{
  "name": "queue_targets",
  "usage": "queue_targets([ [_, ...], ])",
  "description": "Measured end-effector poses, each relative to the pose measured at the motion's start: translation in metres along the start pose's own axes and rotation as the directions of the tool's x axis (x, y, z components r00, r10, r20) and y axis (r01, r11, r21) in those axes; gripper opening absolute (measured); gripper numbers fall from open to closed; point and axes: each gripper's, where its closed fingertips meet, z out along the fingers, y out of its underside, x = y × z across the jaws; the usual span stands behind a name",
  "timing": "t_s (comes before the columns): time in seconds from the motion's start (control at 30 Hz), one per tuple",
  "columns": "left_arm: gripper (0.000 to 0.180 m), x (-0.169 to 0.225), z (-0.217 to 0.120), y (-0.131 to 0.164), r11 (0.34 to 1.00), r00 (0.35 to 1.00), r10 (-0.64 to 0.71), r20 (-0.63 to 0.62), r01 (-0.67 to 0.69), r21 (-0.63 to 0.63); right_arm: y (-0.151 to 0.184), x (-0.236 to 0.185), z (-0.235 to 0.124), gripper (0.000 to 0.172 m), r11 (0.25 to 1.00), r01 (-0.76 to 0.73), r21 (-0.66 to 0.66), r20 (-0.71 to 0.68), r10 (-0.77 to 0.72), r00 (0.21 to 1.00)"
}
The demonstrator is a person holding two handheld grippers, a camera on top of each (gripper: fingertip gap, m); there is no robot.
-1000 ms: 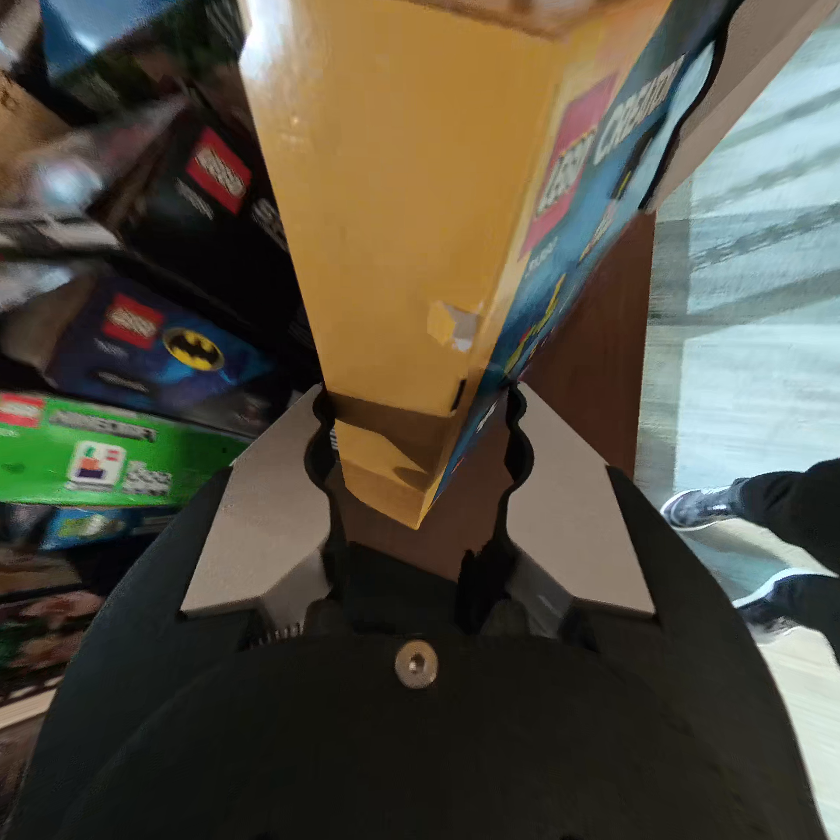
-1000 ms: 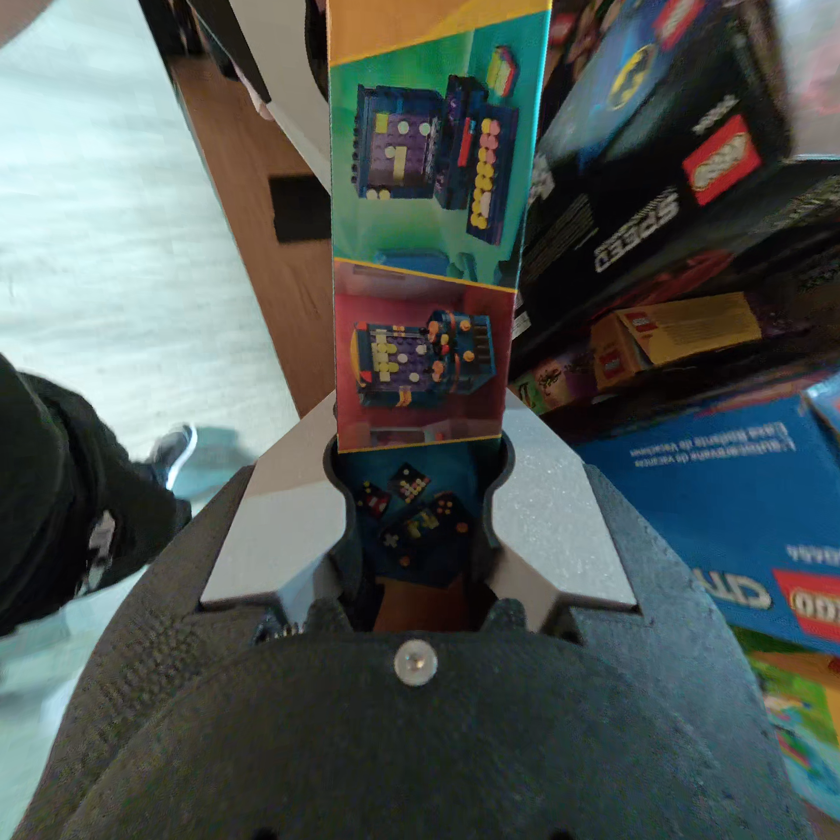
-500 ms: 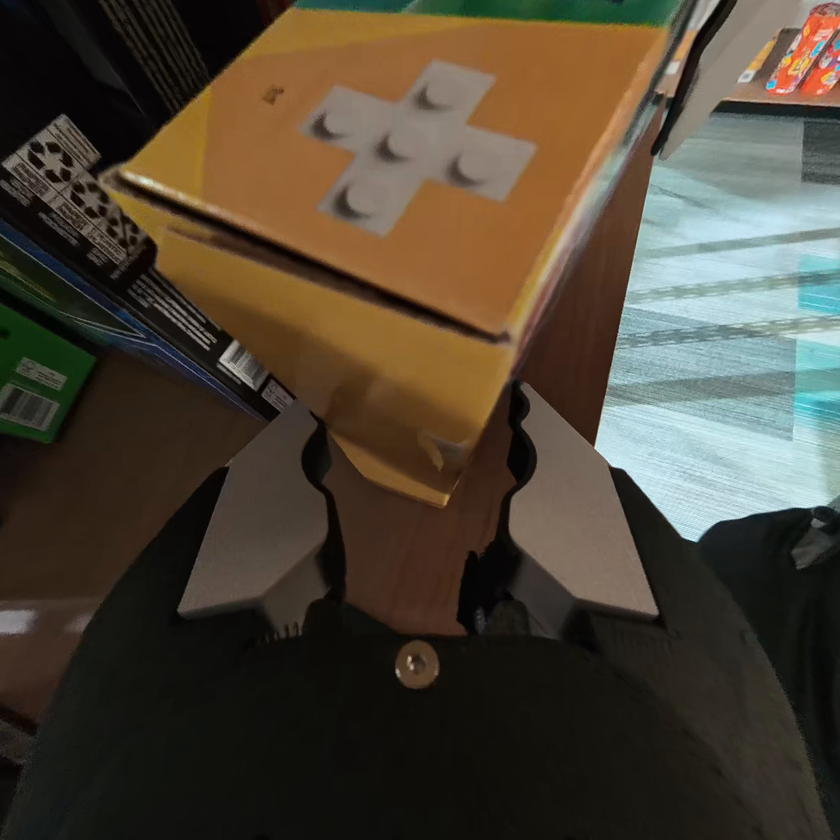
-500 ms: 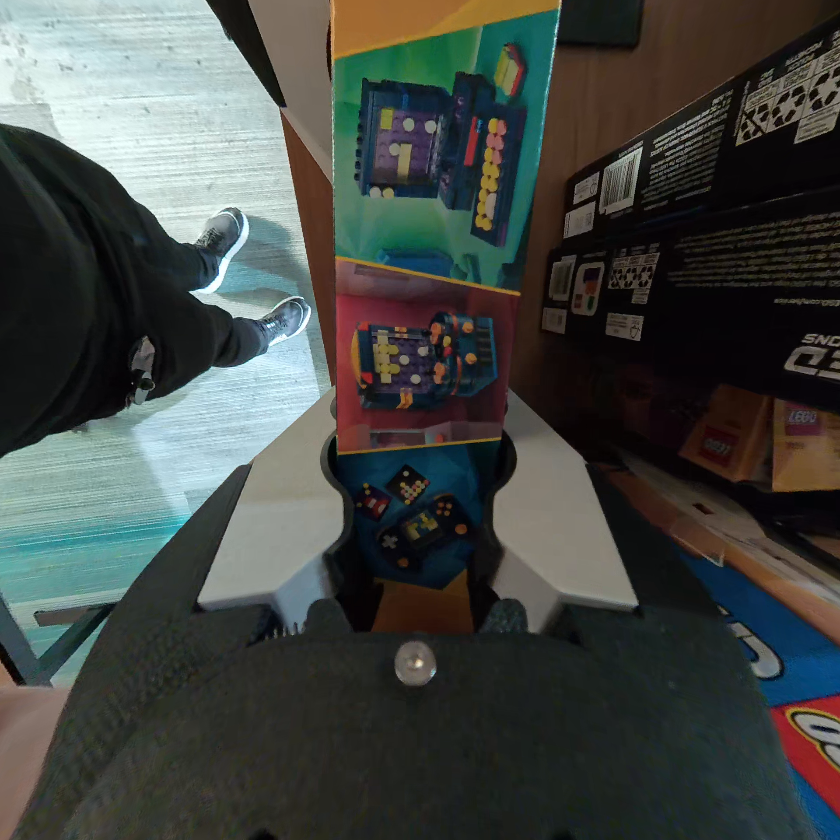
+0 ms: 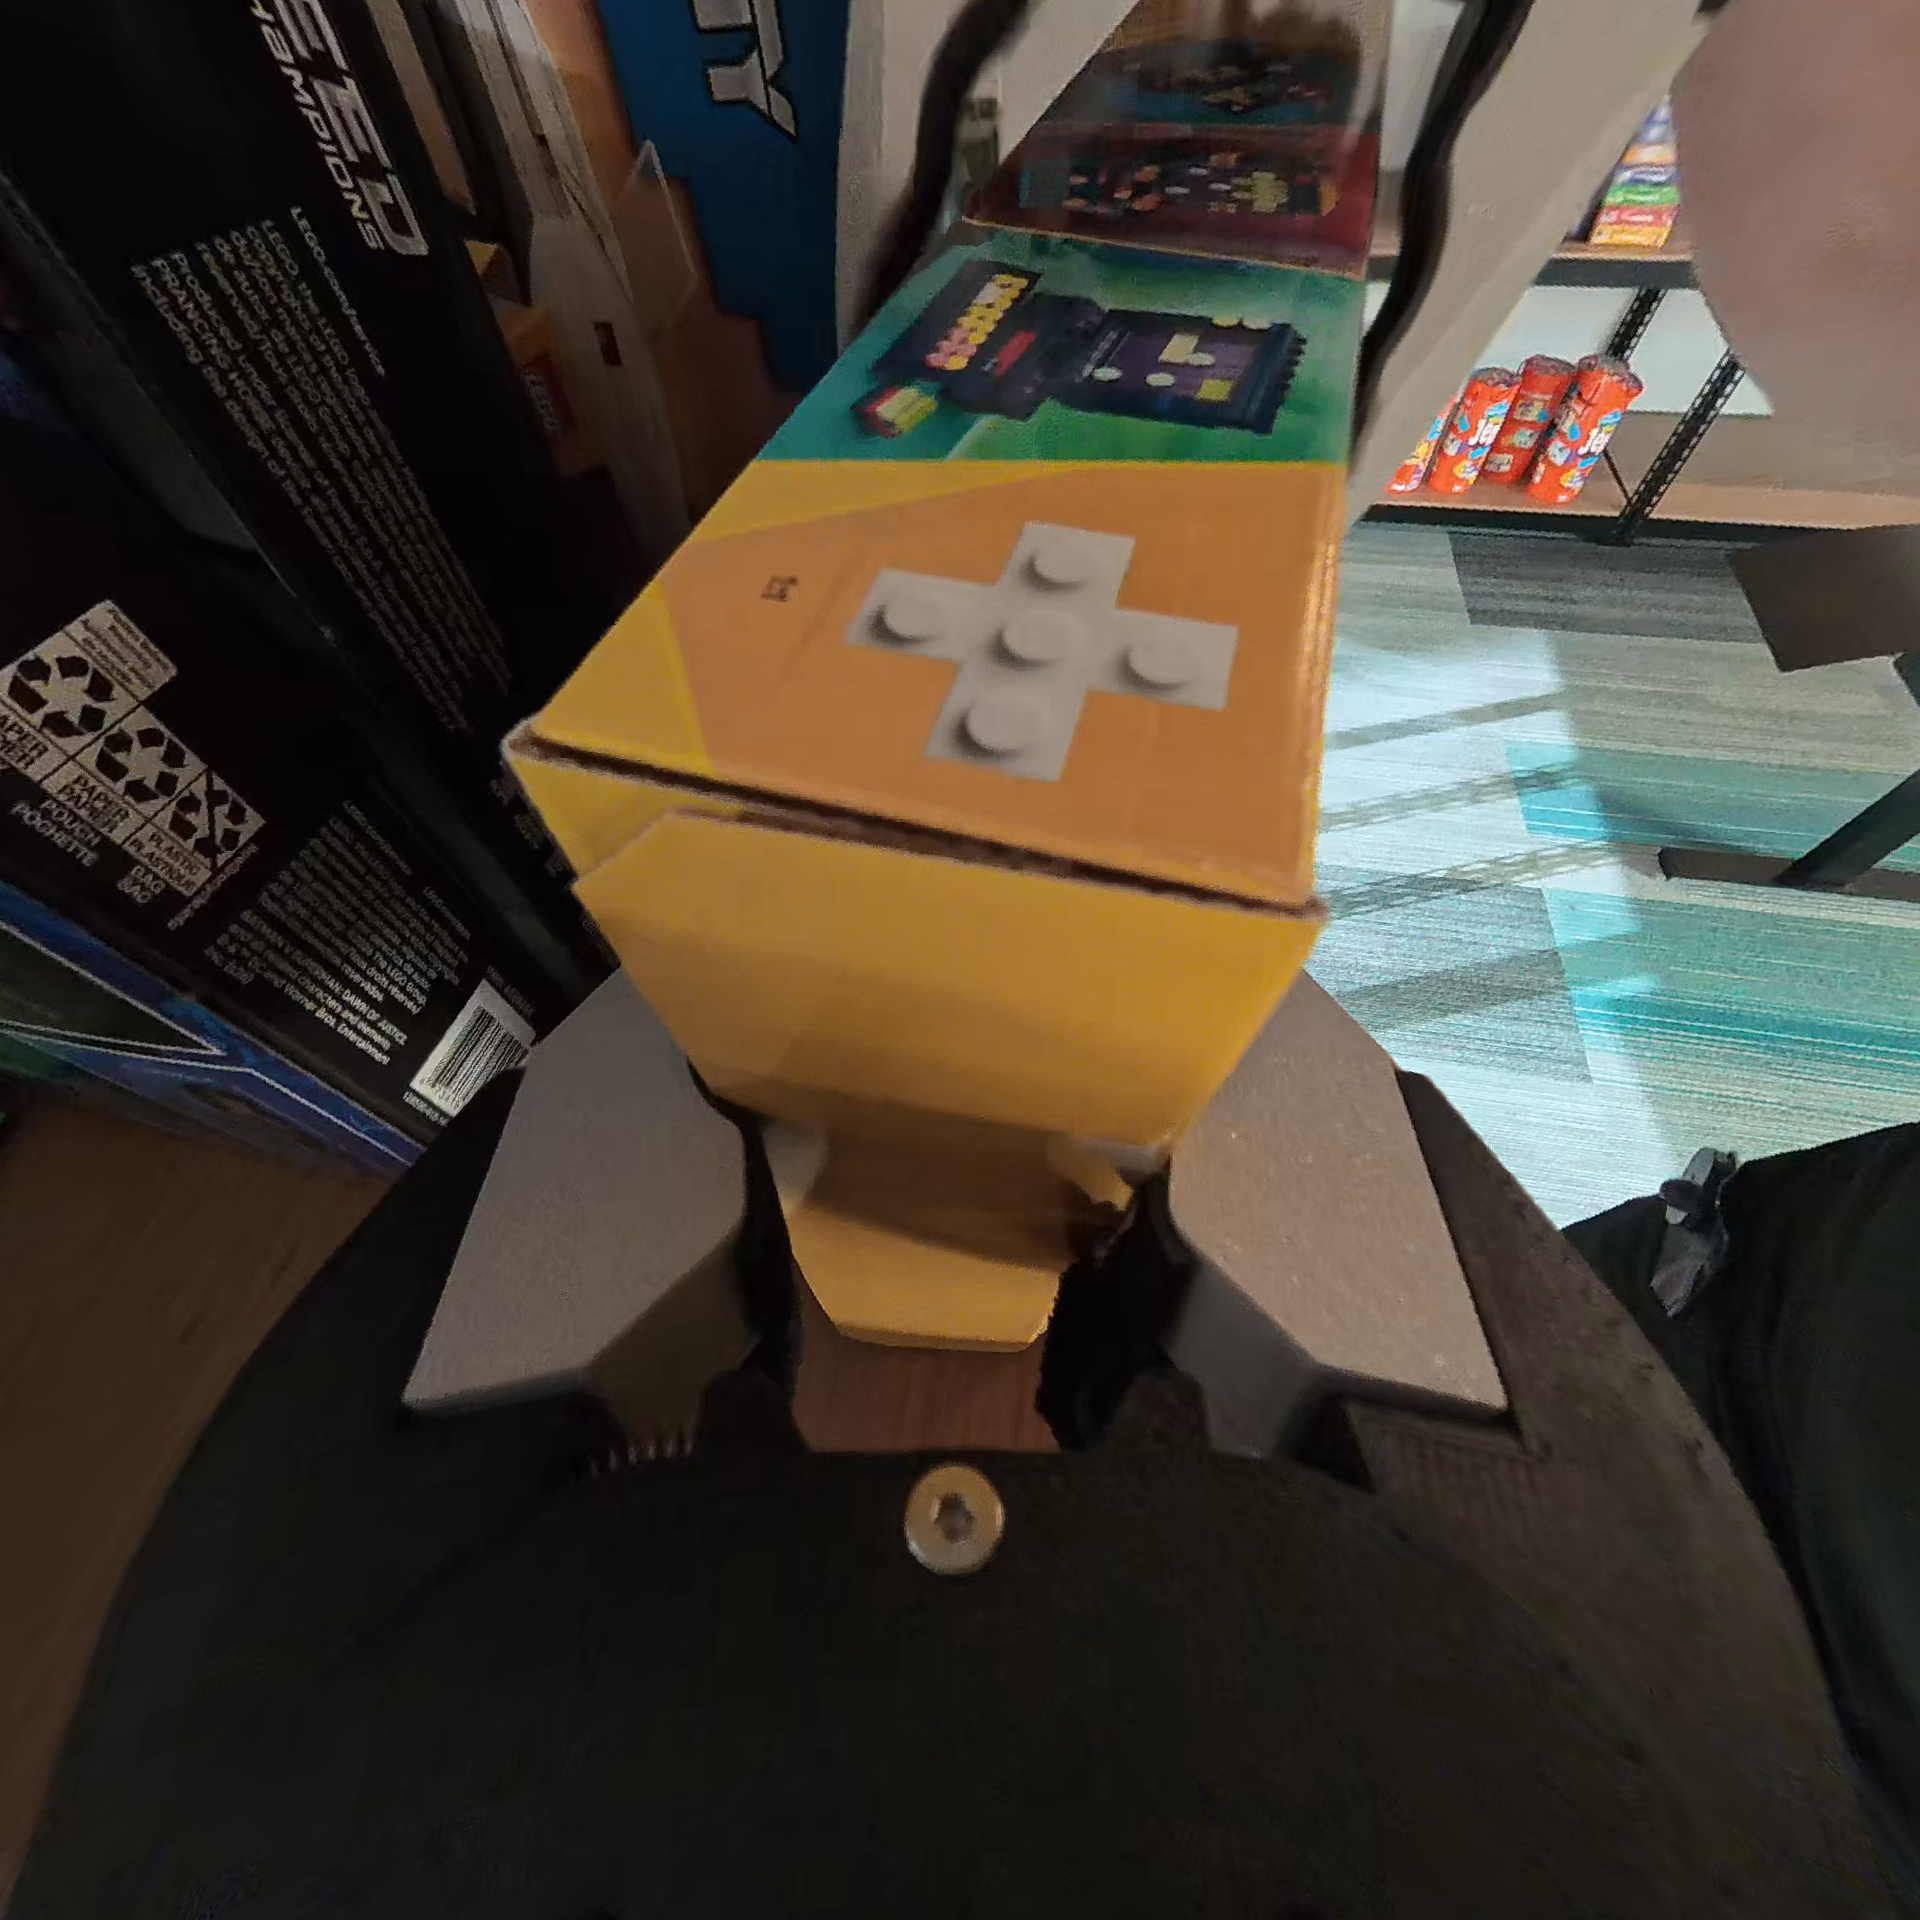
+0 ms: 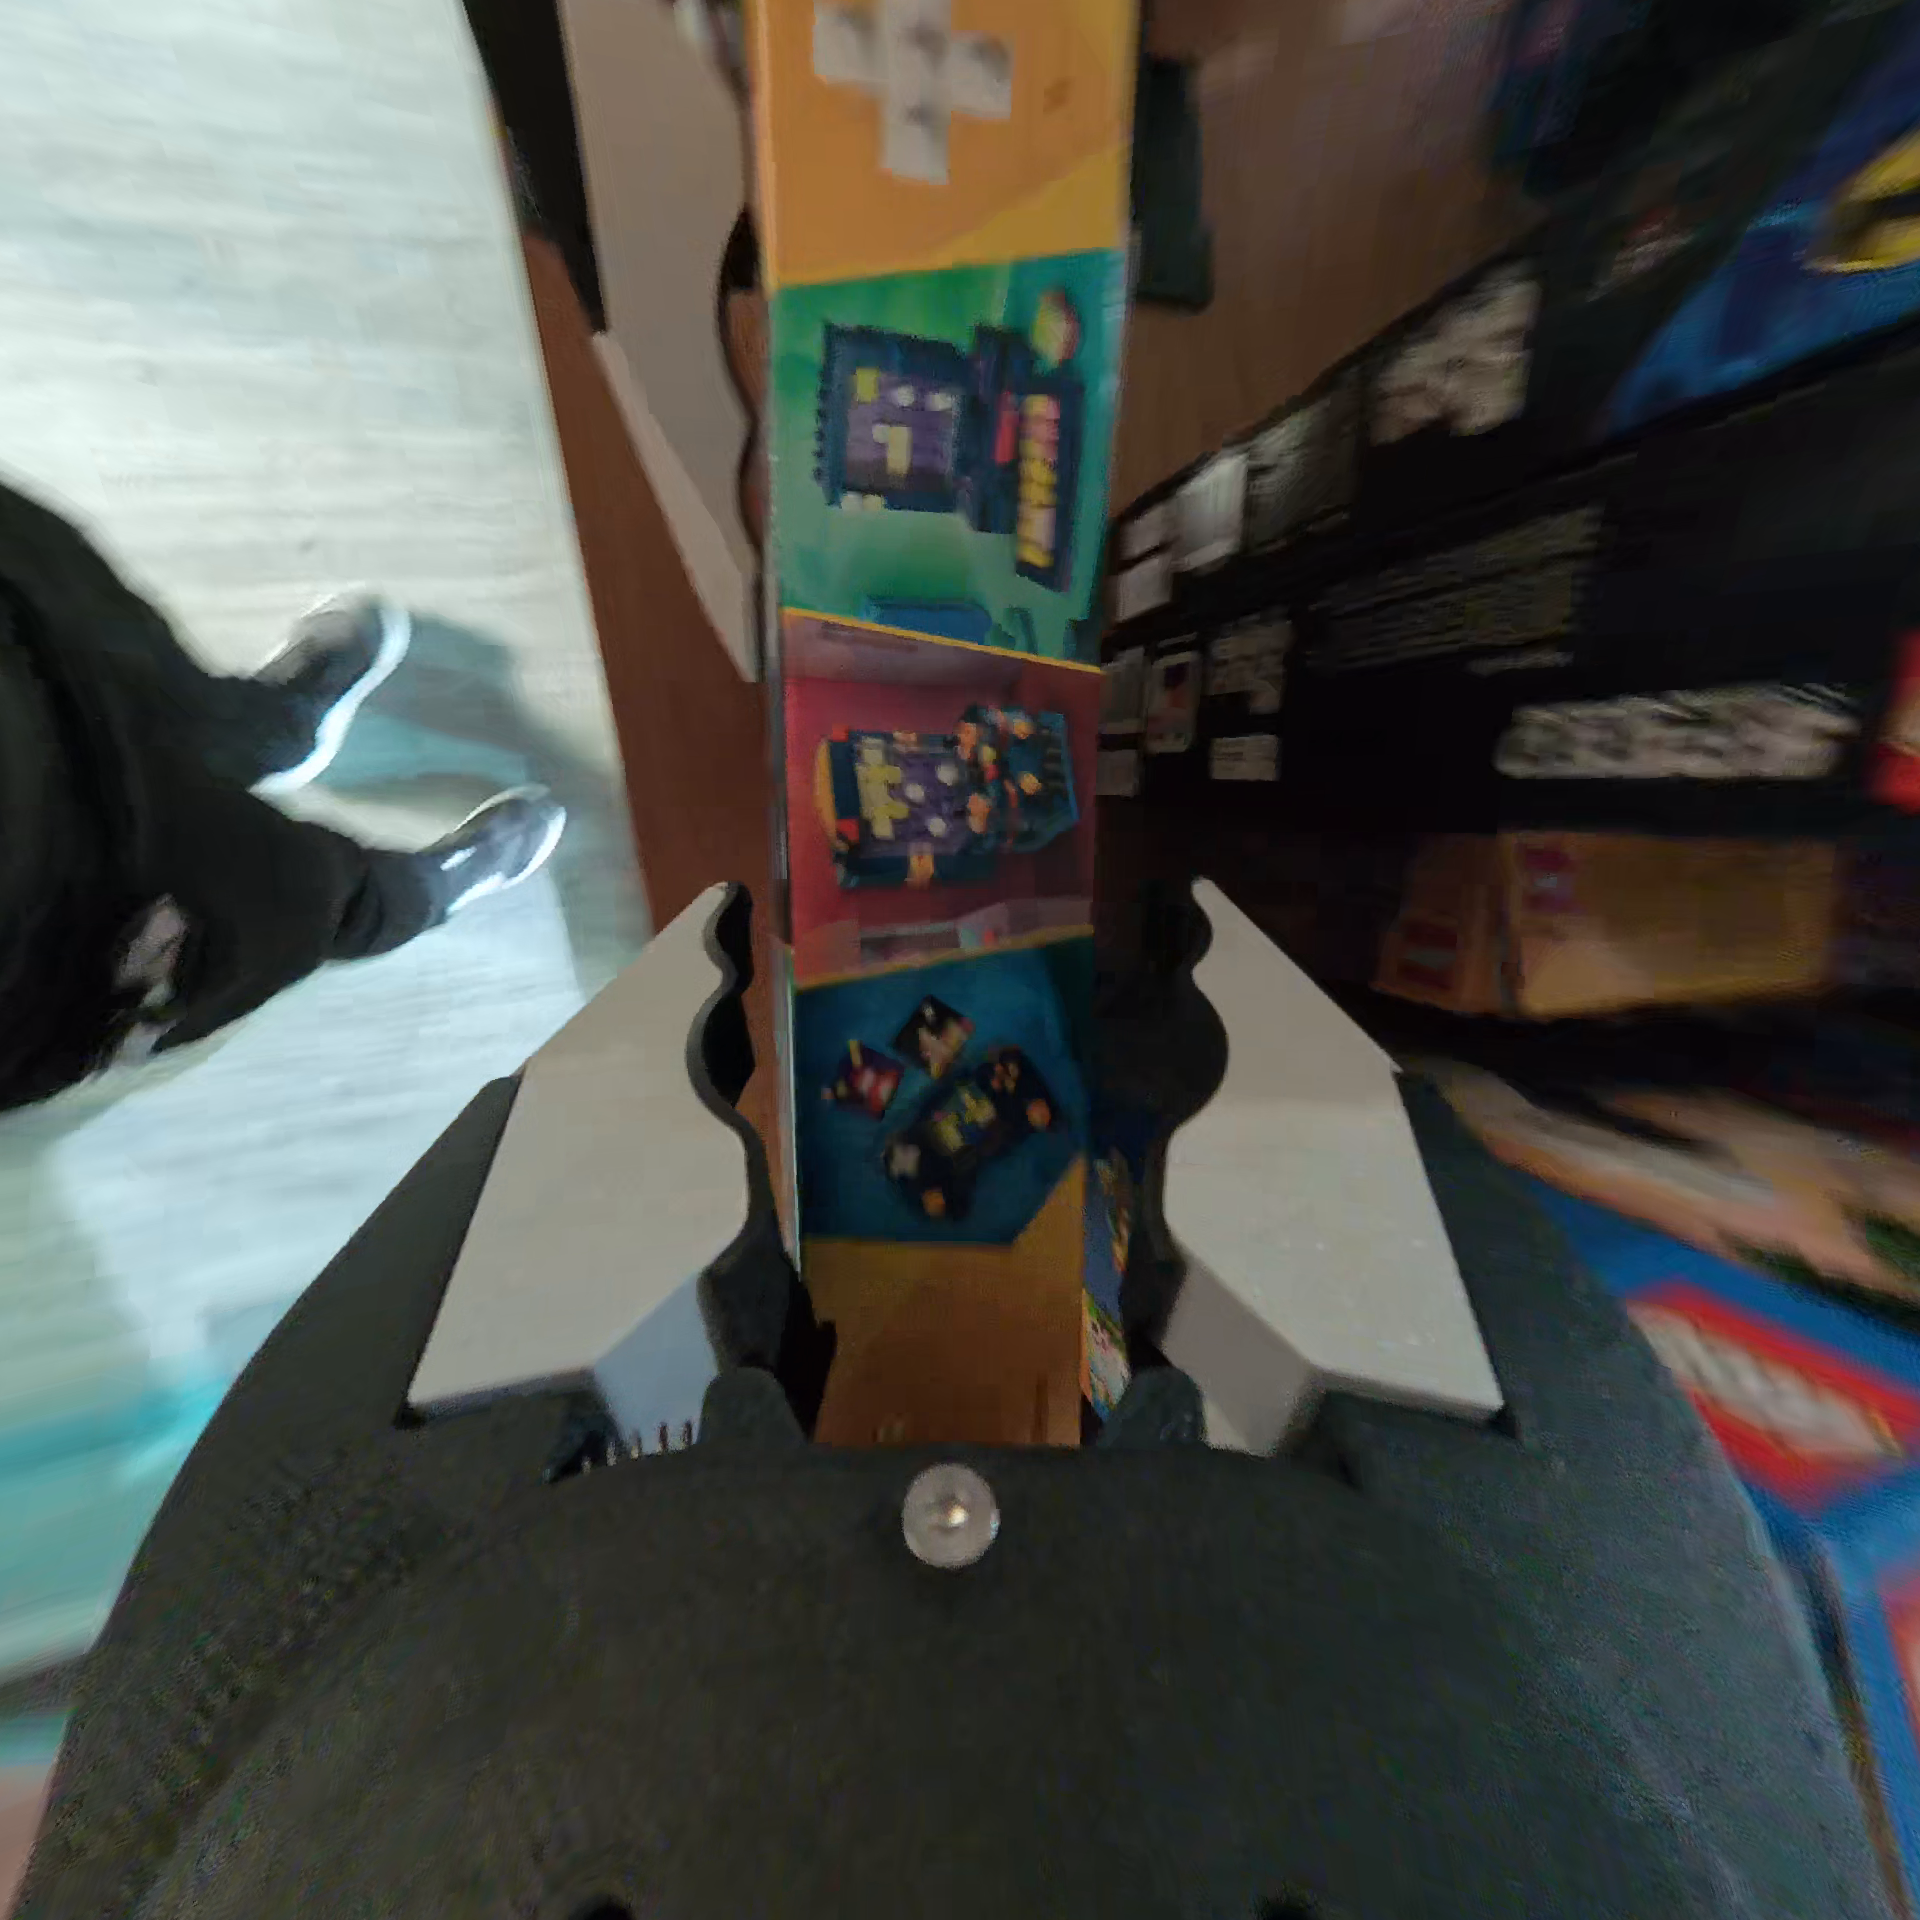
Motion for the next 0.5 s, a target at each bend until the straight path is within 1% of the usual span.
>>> queue_targets([
  [0.07, 0.076, 0.000, 0.000, 0.000, 1.000, 1.000, -0.003, -0.010, 0.003, -0.006, 0.005, 0.007, -0.027, 0.088, 0.996, -0.030, 0.083, -0.150, 0.043, 0.988],
  [0.13, 0.076, 0.000, 0.000, 0.001, 1.000, 1.000, -0.003, -0.022, 0.003, -0.007, 0.016, 0.008, -0.064, 0.087, 0.969, -0.072, 0.237, -0.280, 0.139, 0.950],
  [0.2, 0.076, 0.001, 0.000, 0.001, 1.000, 0.999, 0.001, -0.040, -0.001, -0.009, 0.044, -0.005, -0.087, 0.081, 0.926, -0.124, 0.356, -0.307, 0.241, 0.921],
  [0.23, 0.076, 0.001, 0.000, 0.001, 1.000, 0.999, 0.001, -0.049, -0.001, -0.008, 0.062, -0.008, -0.090, 0.081, 0.900, -0.170, 0.401, -0.306, 0.307, 0.901],
  [0.3, 0.076, 0.001, 0.000, 0.001, 1.000, 0.998, -0.004, -0.059, 0.003, -0.013, 0.098, -0.017, -0.075, 0.087, 0.841, -0.291, 0.457, -0.227, 0.426, 0.876],
  [0.37, 0.076, 0.000, 0.001, 0.001, 1.000, 0.998, -0.009, -0.068, 0.008, -0.014, 0.121, -0.023, -0.047, 0.094, 0.782, -0.378, 0.495, -0.140, 0.502, 0.854],
  [0.43, 0.076, 0.002, 0.002, 0.000, 1.000, 0.997, -0.005, -0.080, 0.004, -0.012, 0.130, -0.026, -0.017, 0.094, 0.756, -0.409, 0.512, -0.083, 0.517, 0.852],
  [0.5, 0.076, 0.005, 0.003, -0.001, 1.000, 0.995, -0.002, -0.096, 0.001, -0.010, 0.124, -0.033, 0.008, 0.087, 0.743, -0.396, 0.540, -0.021, 0.483, 0.876],
])
